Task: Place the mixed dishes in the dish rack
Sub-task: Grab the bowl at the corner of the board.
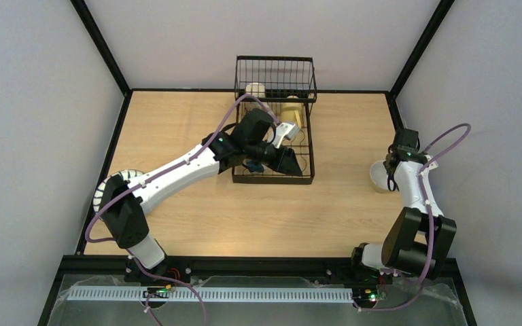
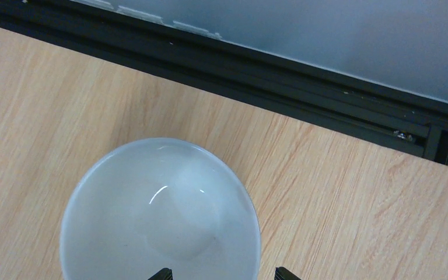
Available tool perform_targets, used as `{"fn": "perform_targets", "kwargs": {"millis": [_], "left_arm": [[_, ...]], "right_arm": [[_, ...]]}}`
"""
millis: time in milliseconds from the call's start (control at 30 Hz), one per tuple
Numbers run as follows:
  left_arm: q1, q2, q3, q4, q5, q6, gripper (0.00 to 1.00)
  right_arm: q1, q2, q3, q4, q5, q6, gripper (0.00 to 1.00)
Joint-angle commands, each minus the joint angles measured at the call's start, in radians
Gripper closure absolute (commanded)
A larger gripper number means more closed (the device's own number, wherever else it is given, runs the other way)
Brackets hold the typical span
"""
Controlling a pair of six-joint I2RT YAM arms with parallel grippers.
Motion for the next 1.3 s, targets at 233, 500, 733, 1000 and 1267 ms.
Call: {"fn": "perform_targets", "kwargs": {"millis": [233, 500, 733, 1000, 1267], "left_arm": [[-0.003, -0.018, -0.006, -0.045, -0.013, 0.025, 0.01], [-0.003, -0.007, -0.004, -0.038, -0.012, 0.018, 0.01], [-0.003, -0.006, -0.004, -0.042, -0.021, 0.019, 0.01], [-0.003, 0.013, 0.012, -0.054, -0.034, 0.027, 0.01], [-0.003, 0.027, 0.022, -0.060, -0.037, 0.031, 0.01]], "right_arm": [[-0.029, 0.027, -0.069, 0.009, -0.021, 0.050, 0.00], [-0.049, 0.054, -0.097, 0.030, -0.027, 0.051, 0.00], [-0.057, 0.095, -0.098, 0.067, -0.040, 0.050, 0.01], [-0.063, 0.143, -0.098, 0.096, -0.037, 0.050, 0.34], [-0.073, 0.169, -0.093, 0.108, -0.043, 0.050, 0.75]]}}
